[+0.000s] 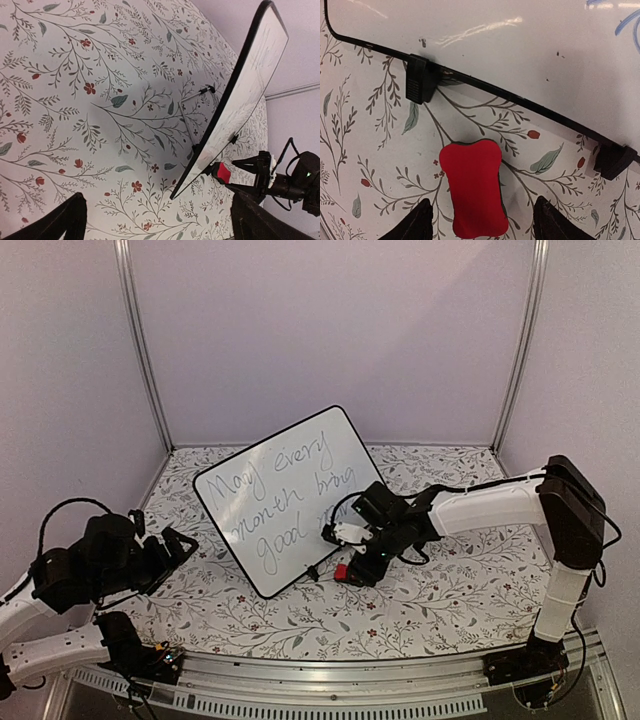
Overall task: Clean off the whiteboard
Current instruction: Pick up the whiteboard eraser from the center of the board.
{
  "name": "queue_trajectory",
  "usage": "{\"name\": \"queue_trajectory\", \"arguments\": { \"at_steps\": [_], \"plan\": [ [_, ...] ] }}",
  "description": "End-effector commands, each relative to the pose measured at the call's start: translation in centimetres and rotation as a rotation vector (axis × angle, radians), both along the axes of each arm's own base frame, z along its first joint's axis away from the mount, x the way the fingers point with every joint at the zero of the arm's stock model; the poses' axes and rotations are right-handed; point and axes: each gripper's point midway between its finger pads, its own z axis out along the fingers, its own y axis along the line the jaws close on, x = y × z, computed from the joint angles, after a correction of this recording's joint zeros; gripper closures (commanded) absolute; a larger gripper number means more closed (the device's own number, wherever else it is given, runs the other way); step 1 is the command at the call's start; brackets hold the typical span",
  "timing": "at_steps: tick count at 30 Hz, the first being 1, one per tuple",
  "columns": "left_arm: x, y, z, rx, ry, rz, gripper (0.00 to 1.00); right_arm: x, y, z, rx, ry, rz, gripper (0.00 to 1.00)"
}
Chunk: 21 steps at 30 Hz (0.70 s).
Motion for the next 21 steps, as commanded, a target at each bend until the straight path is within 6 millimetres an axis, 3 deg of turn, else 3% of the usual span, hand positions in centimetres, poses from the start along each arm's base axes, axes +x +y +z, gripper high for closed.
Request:
{"name": "queue_trajectory", "arguments": {
  "at_steps": [1, 21],
  "plan": [
    [0.2, -0.6, -0.1, -0.009, -0.002, -0.015, 0.00, 0.9, -0.2, -1.6, -0.041, -0.007, -0.002, 0.32],
    [-0.1, -0.4, -0.9, -0.015, 0.008, -0.014, 0.00, 1.0, 0.8, -2.1, -0.015, 0.025, 0.024, 0.42]
  ]
}}
